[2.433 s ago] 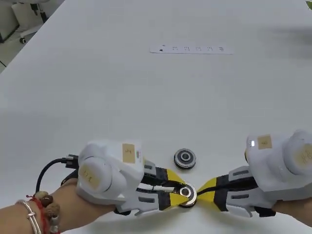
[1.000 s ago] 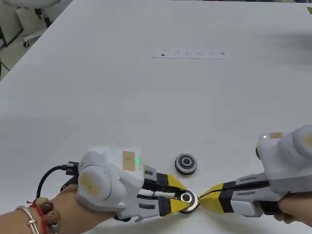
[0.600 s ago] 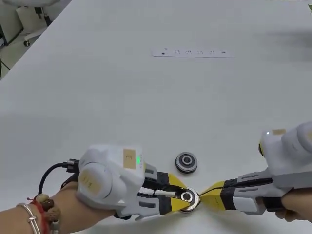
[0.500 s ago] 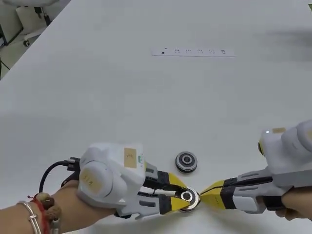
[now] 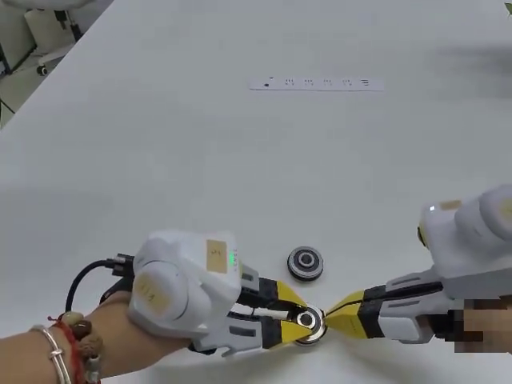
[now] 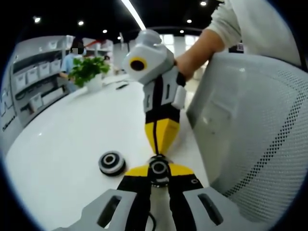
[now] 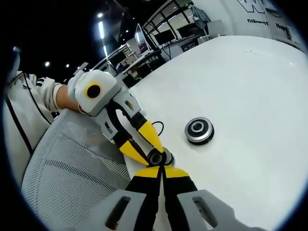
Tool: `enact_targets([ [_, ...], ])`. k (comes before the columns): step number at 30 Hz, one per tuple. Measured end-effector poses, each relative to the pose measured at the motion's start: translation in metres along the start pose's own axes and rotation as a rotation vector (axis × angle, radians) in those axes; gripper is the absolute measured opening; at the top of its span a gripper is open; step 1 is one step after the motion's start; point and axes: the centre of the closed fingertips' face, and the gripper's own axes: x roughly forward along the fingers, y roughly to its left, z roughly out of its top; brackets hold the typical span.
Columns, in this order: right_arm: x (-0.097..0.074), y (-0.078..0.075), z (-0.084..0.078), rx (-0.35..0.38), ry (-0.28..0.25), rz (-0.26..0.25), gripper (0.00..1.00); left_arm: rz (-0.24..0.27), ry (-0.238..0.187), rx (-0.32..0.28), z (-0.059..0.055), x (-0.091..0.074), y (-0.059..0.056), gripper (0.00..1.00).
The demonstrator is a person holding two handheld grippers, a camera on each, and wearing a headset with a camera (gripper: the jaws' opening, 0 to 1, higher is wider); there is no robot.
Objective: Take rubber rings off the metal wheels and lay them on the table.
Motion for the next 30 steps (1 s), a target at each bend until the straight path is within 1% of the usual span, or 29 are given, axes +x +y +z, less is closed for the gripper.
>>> enact_targets([
  [4, 0.0000, -0.0004, -0.0001, -0.016, 0.014, 0.002, 0.00, 0.000, 0.001, 0.000, 0.0002, 0.0000, -0.0002, 0.13],
  [16, 0.0010, 0.0014, 0.0019, -0.022, 0.011, 0.010, 0.00, -0.002, -0.001, 0.000, 0.0006, 0.0001, -0.0003, 0.13],
  [23, 0.0014, 0.0021, 0.0026, -0.053, 0.016, 0.015, 0.00, 0.001, 0.000, -0.001, 0.0009, 0.0001, -0.0003, 0.13],
  [25, 0.0012, 0.0004, 0.0023, -0.073, 0.022, 0.006, 0.00, 0.003, 0.000, -0.003, 0.0004, 0.0000, 0.0001, 0.13],
  [30, 0.0012, -0.0003, 0.0024, -0.076, 0.025, 0.008, 0.00, 0.006, -0.004, -0.005, 0.0004, 0.0000, 0.0003, 0.13],
])
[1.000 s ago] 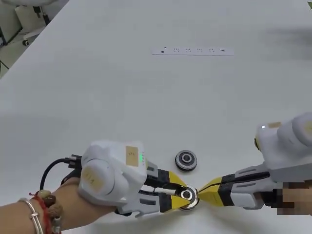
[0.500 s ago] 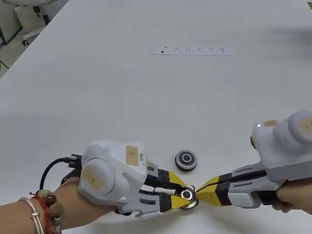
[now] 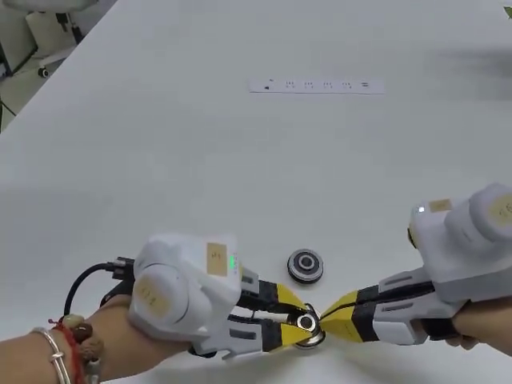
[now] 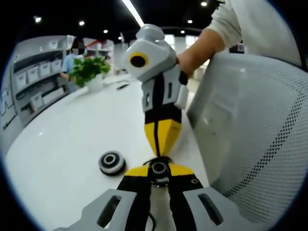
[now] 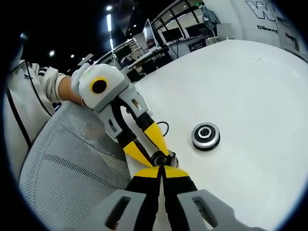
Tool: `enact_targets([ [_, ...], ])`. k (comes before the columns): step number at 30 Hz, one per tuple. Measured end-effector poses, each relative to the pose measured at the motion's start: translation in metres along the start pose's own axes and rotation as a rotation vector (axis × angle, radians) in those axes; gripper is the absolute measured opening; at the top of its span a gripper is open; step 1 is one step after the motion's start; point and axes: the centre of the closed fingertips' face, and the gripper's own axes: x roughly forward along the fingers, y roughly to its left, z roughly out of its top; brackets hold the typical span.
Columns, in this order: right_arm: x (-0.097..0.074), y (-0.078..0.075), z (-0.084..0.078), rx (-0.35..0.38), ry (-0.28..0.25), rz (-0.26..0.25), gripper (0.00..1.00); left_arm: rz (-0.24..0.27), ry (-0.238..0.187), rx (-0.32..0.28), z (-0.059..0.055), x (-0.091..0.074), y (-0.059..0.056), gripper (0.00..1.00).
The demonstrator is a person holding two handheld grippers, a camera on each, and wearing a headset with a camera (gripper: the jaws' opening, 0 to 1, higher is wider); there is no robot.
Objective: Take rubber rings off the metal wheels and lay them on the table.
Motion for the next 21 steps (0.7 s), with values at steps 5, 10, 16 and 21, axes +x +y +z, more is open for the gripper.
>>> enact_targets([
  [5, 0.0000, 0.0022, 0.0020, 0.006, -0.010, 0.008, 0.00, 0.004, 0.000, 0.000, 0.0007, 0.0002, -0.0005, 0.13],
  [10, -0.0004, 0.0005, 0.0016, 0.012, -0.009, -0.001, 0.00, 0.008, 0.000, -0.018, -0.0003, -0.0001, 0.0001, 0.14],
  [16, -0.0006, -0.0007, 0.0020, 0.018, -0.009, -0.007, 0.00, -0.013, 0.024, -0.028, -0.0002, -0.0019, 0.0001, 0.14],
  [21, -0.0011, -0.0019, 0.0027, 0.022, -0.009, -0.010, 0.00, -0.038, 0.067, -0.007, -0.0027, -0.0087, -0.0027, 0.19],
])
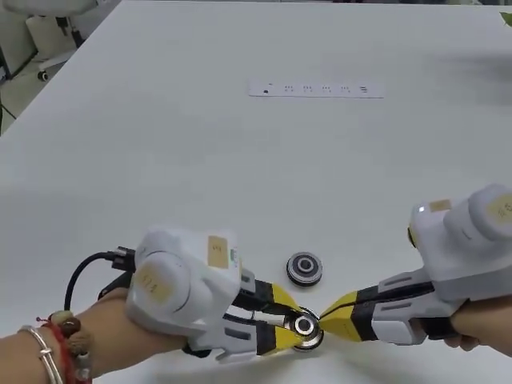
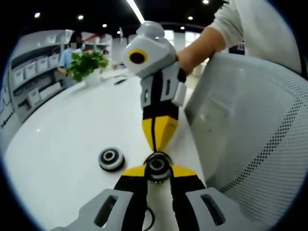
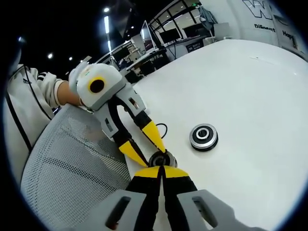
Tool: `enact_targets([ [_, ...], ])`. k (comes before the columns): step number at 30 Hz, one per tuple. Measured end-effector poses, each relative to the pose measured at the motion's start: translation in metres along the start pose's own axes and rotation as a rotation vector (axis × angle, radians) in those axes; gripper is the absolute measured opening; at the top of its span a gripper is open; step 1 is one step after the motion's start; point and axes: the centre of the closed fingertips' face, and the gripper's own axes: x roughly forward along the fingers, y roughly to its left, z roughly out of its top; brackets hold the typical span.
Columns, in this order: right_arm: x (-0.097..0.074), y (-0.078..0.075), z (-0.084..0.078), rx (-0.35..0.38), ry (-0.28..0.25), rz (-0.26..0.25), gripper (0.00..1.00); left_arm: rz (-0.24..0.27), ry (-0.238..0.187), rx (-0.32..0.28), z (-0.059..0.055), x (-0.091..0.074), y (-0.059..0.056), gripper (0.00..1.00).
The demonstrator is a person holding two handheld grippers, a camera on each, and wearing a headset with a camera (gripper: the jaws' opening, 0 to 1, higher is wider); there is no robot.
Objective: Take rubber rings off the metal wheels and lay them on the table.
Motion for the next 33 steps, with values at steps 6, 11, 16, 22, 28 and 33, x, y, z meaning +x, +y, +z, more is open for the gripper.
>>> enact_targets([
  [6, -0.001, 0.000, 0.000, 0.003, -0.001, -0.001, 0.00, 0.004, 0.005, 0.000, 0.001, -0.010, 0.000, 0.33],
  [11, -0.002, 0.001, 0.000, 0.006, -0.002, -0.002, 0.00, 0.023, -0.016, -0.010, 0.009, -0.023, 0.003, 0.41],
  [16, -0.005, 0.004, 0.002, 0.005, -0.006, -0.001, 0.00, 0.063, -0.068, -0.038, 0.022, -0.038, 0.010, 0.48],
  [22, -0.007, 0.007, 0.002, 0.007, -0.007, -0.003, 0.00, 0.101, -0.093, -0.064, 0.026, -0.055, 0.014, 0.55],
  [28, -0.012, 0.010, 0.005, 0.006, -0.015, -0.009, 0.00, 0.144, -0.098, -0.081, 0.024, -0.072, 0.019, 0.64],
  [33, -0.019, 0.012, 0.006, 0.010, -0.025, -0.017, 0.00, 0.172, -0.098, -0.079, 0.023, -0.084, 0.019, 0.70],
])
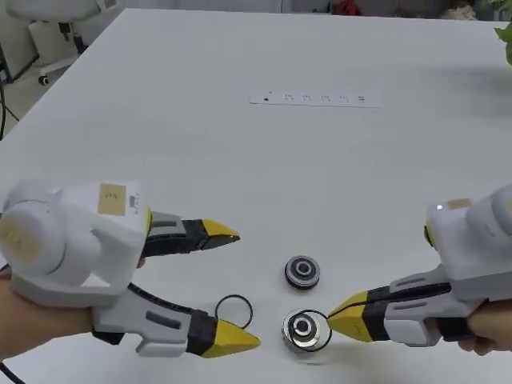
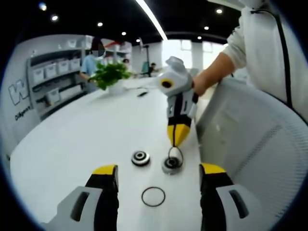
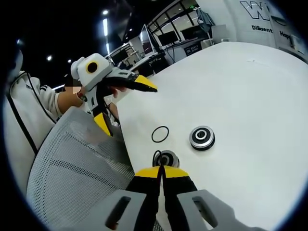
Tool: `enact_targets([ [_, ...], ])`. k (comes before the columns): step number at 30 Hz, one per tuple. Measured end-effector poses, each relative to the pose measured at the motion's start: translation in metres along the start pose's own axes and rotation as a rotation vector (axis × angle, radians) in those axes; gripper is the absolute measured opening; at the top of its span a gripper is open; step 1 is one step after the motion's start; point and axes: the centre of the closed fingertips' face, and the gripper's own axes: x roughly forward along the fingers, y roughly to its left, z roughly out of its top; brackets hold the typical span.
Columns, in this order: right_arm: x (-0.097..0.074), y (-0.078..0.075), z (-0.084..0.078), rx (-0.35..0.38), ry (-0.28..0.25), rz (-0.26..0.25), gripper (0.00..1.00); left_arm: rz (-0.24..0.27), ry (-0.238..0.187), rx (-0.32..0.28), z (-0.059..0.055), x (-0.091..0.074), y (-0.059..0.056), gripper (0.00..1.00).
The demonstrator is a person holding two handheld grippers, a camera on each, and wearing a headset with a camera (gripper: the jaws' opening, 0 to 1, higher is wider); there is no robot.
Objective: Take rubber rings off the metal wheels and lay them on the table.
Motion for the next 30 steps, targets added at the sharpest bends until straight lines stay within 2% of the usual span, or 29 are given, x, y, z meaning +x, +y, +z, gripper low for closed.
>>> enact_targets([
  [10, -0.010, -0.002, 0.002, 0.011, -0.021, -0.016, 0.00, 0.059, -0.019, -0.018, 0.001, -0.020, 0.003, 0.77],
  [23, -0.025, 0.005, 0.009, -0.002, -0.032, -0.026, 0.00, 0.128, -0.020, -0.052, -0.011, -0.042, 0.008, 0.80],
  [30, -0.029, 0.010, 0.015, -0.015, -0.040, -0.026, 0.00, 0.146, -0.017, -0.067, -0.017, -0.047, 0.007, 0.80],
])
